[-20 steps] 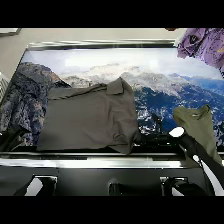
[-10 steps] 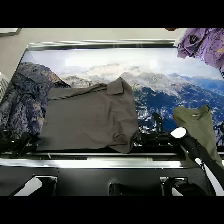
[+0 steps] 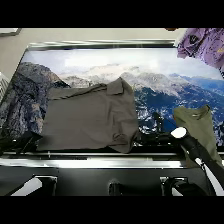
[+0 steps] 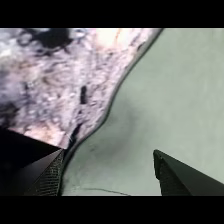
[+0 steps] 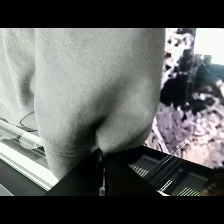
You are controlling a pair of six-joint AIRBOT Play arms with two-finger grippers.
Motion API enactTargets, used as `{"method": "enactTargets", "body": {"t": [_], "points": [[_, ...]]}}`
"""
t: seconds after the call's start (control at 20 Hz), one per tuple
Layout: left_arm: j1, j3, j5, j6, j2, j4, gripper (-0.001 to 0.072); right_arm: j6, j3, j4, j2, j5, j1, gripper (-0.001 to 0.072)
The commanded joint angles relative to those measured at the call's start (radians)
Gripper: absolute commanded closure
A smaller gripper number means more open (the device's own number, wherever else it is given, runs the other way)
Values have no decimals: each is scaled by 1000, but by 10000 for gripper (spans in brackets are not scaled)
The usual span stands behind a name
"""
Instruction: Fold the clothes and pants, and hang the long-sleeved shirts on hangers.
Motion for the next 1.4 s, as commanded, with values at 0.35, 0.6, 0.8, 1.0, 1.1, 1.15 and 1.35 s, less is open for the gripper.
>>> {"method": "enactTargets", "body": {"t": [0.35, 0.6, 0.8, 1.0, 1.1, 1.15, 1.35], "points": [[-76, -3, -143, 21, -27, -61, 688, 14, 31, 0, 53, -27, 1, 680], [-146, 93, -155, -3, -2, -231, 692, 14, 150, -116, 75, -8, 1, 682], [-321, 406, -146, -93, 18, -226, 693, 124, 488, -375, 75, -8, 1, 682], [-481, 916, -113, -261, 31, -13, 693, 200, 932, -602, 75, 58, 1, 682], [-551, 1149, -114, -338, 51, 158, 693, 210, 1156, -673, 82, 141, 1, 682], [-580, 1239, -114, -384, 70, 245, 693, 210, 1252, -692, 93, 179, 1, 682], [-639, 1400, -130, -528, 220, 480, 693, 248, 1523, -732, 201, 284, 1, 682]]}}
